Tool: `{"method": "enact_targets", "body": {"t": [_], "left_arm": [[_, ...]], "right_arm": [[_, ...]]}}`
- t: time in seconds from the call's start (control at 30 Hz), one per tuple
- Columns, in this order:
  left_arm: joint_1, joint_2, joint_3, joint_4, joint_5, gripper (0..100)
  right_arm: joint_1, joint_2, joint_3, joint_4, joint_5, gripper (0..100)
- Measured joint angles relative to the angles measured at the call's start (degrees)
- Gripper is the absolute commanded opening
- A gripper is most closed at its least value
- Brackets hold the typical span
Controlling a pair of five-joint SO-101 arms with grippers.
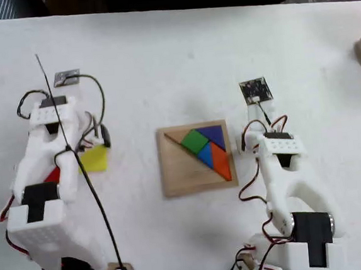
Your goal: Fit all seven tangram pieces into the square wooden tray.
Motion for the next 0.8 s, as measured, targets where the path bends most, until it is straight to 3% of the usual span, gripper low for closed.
{"method": "enact_targets", "body": {"t": [0.13, 0.23, 0.4, 0.63, 0.8], "left_arm": [[1.2, 0.0, 0.0, 0.3, 0.0, 25], [1.2, 0.0, 0.0, 0.3, -0.4, 34], [1.2, 0.0, 0.0, 4.7, -11.1, 48], [-1.8, -7.6, 2.9, 5.7, -21.0, 48], [-4.0, -18.2, 12.4, -1.2, -33.4, 48]], "right_arm": [[0.0, 0.0, 0.0, 0.0, 0.0, 1.8], [0.0, 0.0, 0.0, 0.0, 0.0, 1.8], [0.0, 0.0, 0.0, 0.0, 0.0, 1.8], [0.0, 0.0, 0.0, 0.0, 0.9, 1.8], [0.0, 0.0, 0.0, 0.0, 1.8, 1.8]]}}
